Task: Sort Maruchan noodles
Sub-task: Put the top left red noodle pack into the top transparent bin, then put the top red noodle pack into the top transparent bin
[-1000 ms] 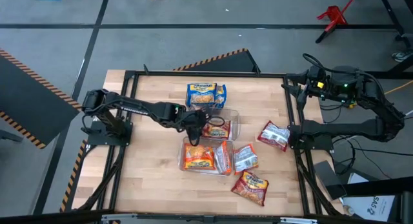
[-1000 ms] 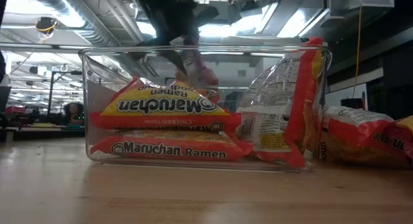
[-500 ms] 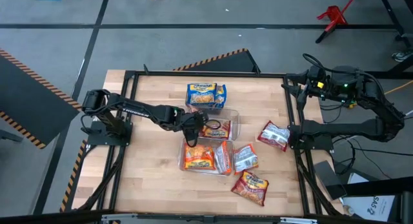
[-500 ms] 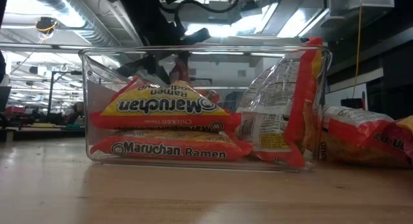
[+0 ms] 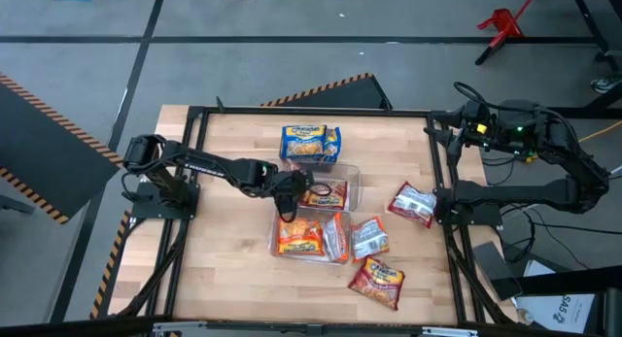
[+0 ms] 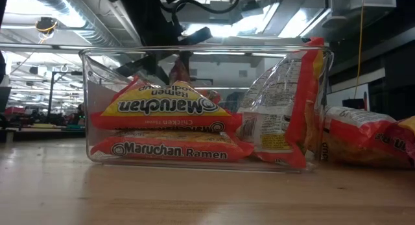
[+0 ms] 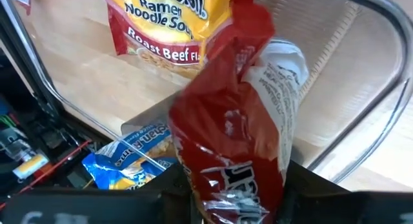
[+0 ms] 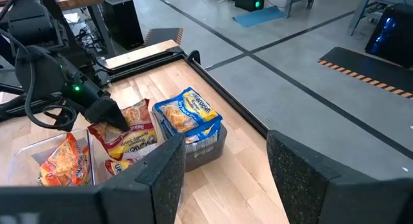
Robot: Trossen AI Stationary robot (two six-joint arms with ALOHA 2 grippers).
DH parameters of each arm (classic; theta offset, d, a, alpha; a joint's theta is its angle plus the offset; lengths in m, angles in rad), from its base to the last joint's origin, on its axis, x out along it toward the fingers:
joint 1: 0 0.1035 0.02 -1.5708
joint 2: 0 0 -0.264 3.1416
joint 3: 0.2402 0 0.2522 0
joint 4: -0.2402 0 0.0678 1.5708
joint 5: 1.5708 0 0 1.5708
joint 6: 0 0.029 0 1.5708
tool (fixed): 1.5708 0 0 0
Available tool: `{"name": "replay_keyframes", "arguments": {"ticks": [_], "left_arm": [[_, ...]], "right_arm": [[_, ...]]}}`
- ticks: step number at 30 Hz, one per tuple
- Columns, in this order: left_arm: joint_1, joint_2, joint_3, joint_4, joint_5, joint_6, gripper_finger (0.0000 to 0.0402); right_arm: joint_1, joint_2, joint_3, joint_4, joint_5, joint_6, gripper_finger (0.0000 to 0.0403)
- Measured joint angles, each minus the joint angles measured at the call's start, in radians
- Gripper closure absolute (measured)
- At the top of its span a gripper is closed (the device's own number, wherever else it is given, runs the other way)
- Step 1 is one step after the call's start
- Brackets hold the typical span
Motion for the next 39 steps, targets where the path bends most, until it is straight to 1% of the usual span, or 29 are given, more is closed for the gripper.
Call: {"name": "replay_keyframes", "arguments": {"ticks": [5,11,14,18,25,28,31,34,36,39], "left_arm": [[-0.021,0.000,0.000,0.000,-0.002,0.000,0.0284],[-0.039,0.000,0.000,0.000,-0.006,-0.003,0.0264],[-0.039,0.000,0.000,0.000,-0.033,-0.020,0.0256],[-0.039,0.000,0.000,-0.007,-0.125,-0.028,0.0252],[-0.038,-0.021,0.000,-0.008,-0.349,-0.062,0.0251],[-0.040,-0.051,0.000,-0.004,-0.444,-0.097,0.0251],[-0.040,-0.109,0.018,0.000,-0.466,-0.202,0.0251],[-0.041,-0.181,0.050,0.025,-0.466,-0.340,0.0251],[-0.041,-0.230,0.069,0.042,-0.445,-0.460,0.0251],[-0.041,-0.310,0.094,0.071,-0.387,-0.671,0.0251]], "right_arm": [[0.000,0.000,0.000,-0.001,-0.003,-0.008,0.0201],[0.000,0.002,0.000,-0.002,-0.030,-0.028,0.0201],[0.000,0.002,0.000,-0.002,-0.028,-0.028,0.0201],[0.000,0.002,0.000,-0.002,-0.029,-0.028,0.0201],[0.000,0.002,0.000,-0.003,-0.025,-0.026,0.0201],[0.000,0.006,-0.008,-0.033,0.008,0.005,0.0201],[0.000,0.011,-0.069,-0.071,0.024,0.060,0.0201],[0.000,0.028,-0.170,-0.077,0.023,0.110,0.0201],[0.000,0.043,-0.241,-0.090,0.023,0.148,0.0201],[0.000,0.093,-0.348,-0.105,0.011,0.227,0.0201]]}}
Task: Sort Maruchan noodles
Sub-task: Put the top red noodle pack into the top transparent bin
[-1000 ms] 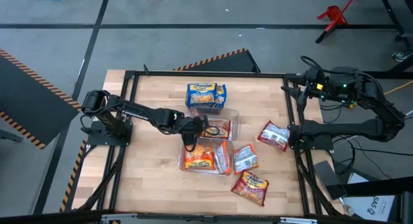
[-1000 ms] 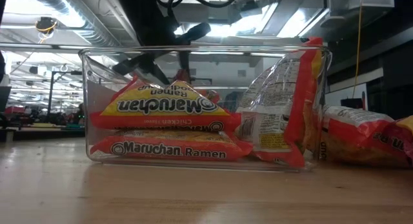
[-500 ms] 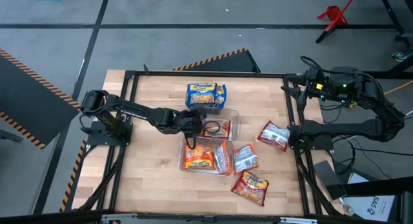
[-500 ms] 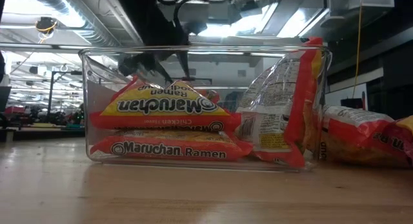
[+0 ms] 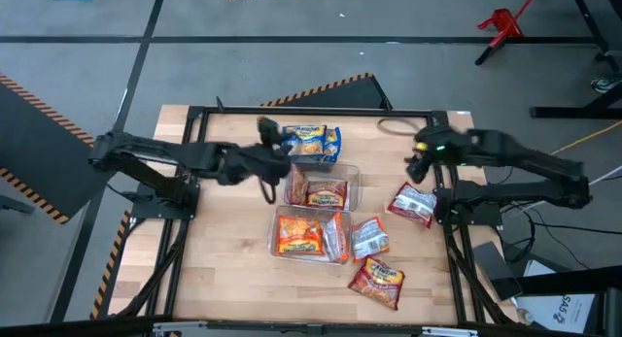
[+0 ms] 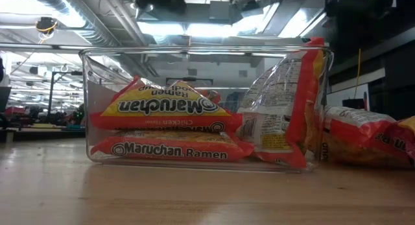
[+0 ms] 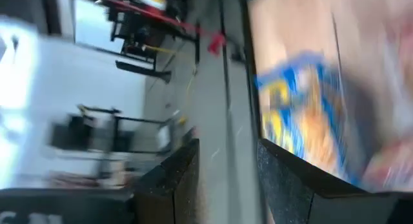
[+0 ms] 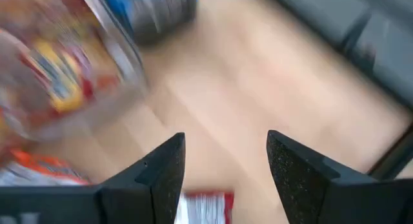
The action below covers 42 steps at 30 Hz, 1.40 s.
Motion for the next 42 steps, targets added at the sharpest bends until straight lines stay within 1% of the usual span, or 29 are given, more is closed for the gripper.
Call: {"name": "replay_keyframes", "arguments": {"ticks": [3,5,8,11,14,17,20,23,27,30,33,37,39,42], "left_arm": [[0.000,-0.073,0.004,0.022,0.084,-0.179,0.0251],[0.000,-0.106,0.004,0.029,0.118,-0.259,0.0251],[0.000,-0.134,0.004,0.026,0.126,-0.320,0.0251],[0.000,-0.140,0.004,0.020,0.146,-0.359,0.0251],[-0.001,-0.139,0.003,0.001,0.179,-0.381,0.0251],[-0.001,-0.128,0.003,-0.031,0.190,-0.383,0.0251],[-0.001,-0.129,0.002,-0.045,0.191,-0.405,0.0251],[-0.001,-0.130,0.002,-0.061,0.207,-0.432,0.0251],[-0.001,-0.130,0.002,-0.072,0.222,-0.435,0.0251],[0.000,-0.130,0.002,-0.072,0.224,-0.434,0.0251],[0.000,-0.130,0.002,-0.073,0.224,-0.435,0.0251],[0.000,-0.130,0.002,-0.075,0.233,-0.438,0.0251],[0.000,-0.130,0.002,-0.078,0.258,-0.438,0.0251],[-0.001,-0.130,-0.013,-0.078,0.273,-0.438,0.0251]], "right_arm": [[0.000,0.059,-0.108,-0.013,-0.041,0.073,0.0201],[0.012,0.105,-0.171,-0.025,-0.058,0.120,0.0201],[0.048,0.176,-0.230,-0.029,-0.057,0.160,0.0201],[0.098,0.243,-0.242,-0.028,-0.024,0.195,0.0201],[0.159,0.305,-0.234,-0.064,-0.014,0.224,0.0201],[0.232,0.360,-0.211,-0.100,-0.027,0.275,0.0201],[0.322,0.408,-0.191,-0.127,-0.084,0.364,0.0201],[0.428,0.452,-0.189,-0.201,-0.157,0.451,0.0201],[0.550,0.480,-0.189,-0.194,-0.182,0.536,0.0201],[0.596,0.484,-0.189,-0.179,-0.213,0.587,0.0201],[0.626,0.484,-0.189,-0.170,-0.274,0.606,0.0201],[0.665,0.490,-0.189,-0.161,-0.304,0.632,0.0199],[0.681,0.492,-0.189,-0.139,-0.336,0.642,0.0190],[0.706,0.494,-0.189,-0.093,-0.357,0.652,0.0156]]}}
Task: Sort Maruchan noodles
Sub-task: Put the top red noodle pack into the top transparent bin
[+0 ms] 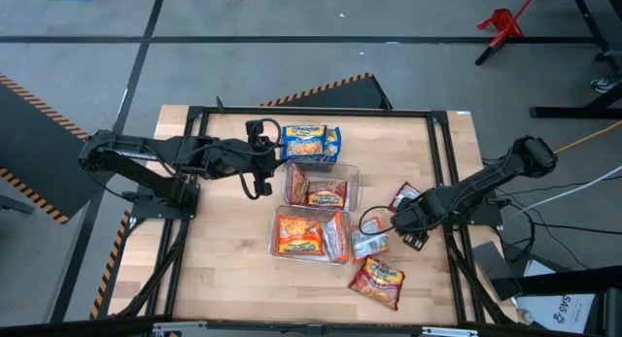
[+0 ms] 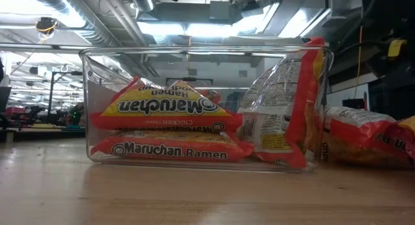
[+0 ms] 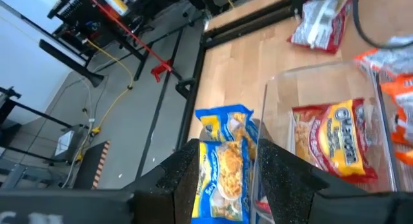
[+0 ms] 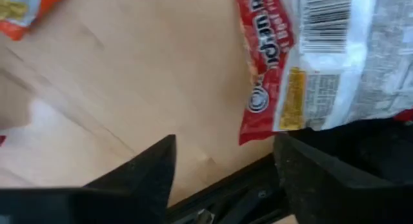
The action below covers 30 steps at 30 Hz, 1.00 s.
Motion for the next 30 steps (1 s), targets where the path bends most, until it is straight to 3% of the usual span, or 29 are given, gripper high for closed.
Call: {"name": "replay_keyframes", "arguments": {"ticks": [5,10,22,26,30], "left_arm": [[0.000,0.000,-0.033,-0.002,0.001,0.003,0.0251],[0.000,0.000,-0.054,-0.002,0.002,0.007,0.0251],[0.000,0.000,-0.056,-0.001,0.002,0.006,0.0251],[0.000,0.000,-0.056,-0.001,0.002,0.006,0.0251],[0.000,0.000,-0.056,-0.001,0.002,0.006,0.0251]], "right_arm": [[0.007,0.039,0.000,-0.019,0.033,0.055,0.0091],[0.006,0.146,0.000,-0.037,0.054,0.066,0.0061],[-0.046,0.379,0.062,-0.105,0.086,-0.051,0.0054],[-0.076,0.386,0.126,-0.160,0.133,-0.070,0.0054],[-0.080,0.386,0.184,-0.233,0.262,-0.096,0.0054]]}}
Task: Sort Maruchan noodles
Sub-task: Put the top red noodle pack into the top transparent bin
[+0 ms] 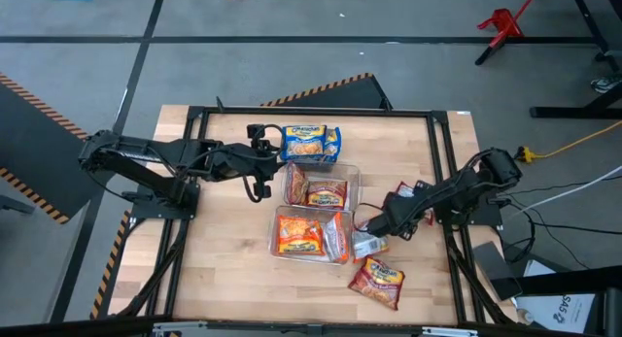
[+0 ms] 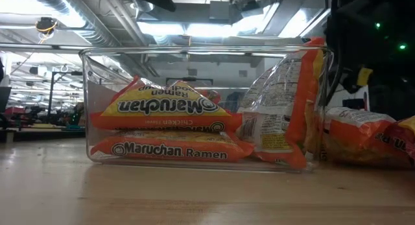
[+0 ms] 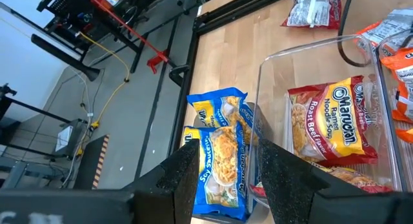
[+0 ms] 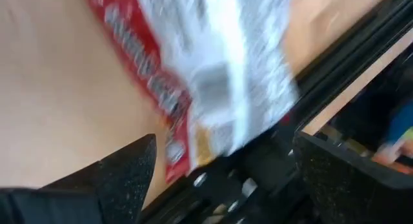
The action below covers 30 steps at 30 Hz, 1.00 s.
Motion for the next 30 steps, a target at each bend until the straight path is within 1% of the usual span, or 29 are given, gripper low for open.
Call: {"name": "replay_keyframes", "arguments": {"ticks": [1,2,6,9,11,16,20,23,26,30], "left_arm": [[0.000,0.000,0.000,0.000,0.000,0.000,0.0251],[0.000,0.000,0.000,0.000,0.000,-0.002,0.0251],[0.000,0.000,0.000,-0.001,0.000,-0.007,0.0251],[0.000,0.000,0.000,-0.001,0.000,-0.007,0.0251],[0.000,0.000,0.000,-0.001,0.000,-0.007,0.0251],[0.000,0.000,0.000,-0.001,0.000,-0.007,0.0251],[0.000,0.000,0.000,-0.001,0.000,-0.006,0.0251],[0.000,0.000,0.000,-0.001,0.000,-0.006,0.0251],[0.000,0.000,0.000,-0.001,0.000,-0.006,0.0251],[0.000,0.000,0.000,-0.001,0.000,-0.006,0.0251]], "right_arm": [[0.001,0.000,0.004,0.001,0.029,-0.014,0.0054],[0.001,0.000,0.003,0.010,0.037,-0.028,0.0054],[-0.006,0.000,-0.032,0.110,-0.020,-0.078,0.0054],[-0.006,0.000,-0.071,0.181,-0.011,-0.093,0.0054],[-0.012,0.000,-0.094,0.194,0.018,-0.093,0.0054],[-0.051,0.000,-0.129,0.175,0.032,-0.079,0.0054],[-0.075,-0.001,-0.159,0.227,0.057,-0.101,0.0054],[-0.095,-0.005,-0.181,0.253,0.055,-0.107,0.0056],[-0.105,-0.005,-0.184,0.250,0.055,-0.088,0.0072],[-0.111,-0.001,-0.188,0.237,0.094,-0.038,0.0125]]}}
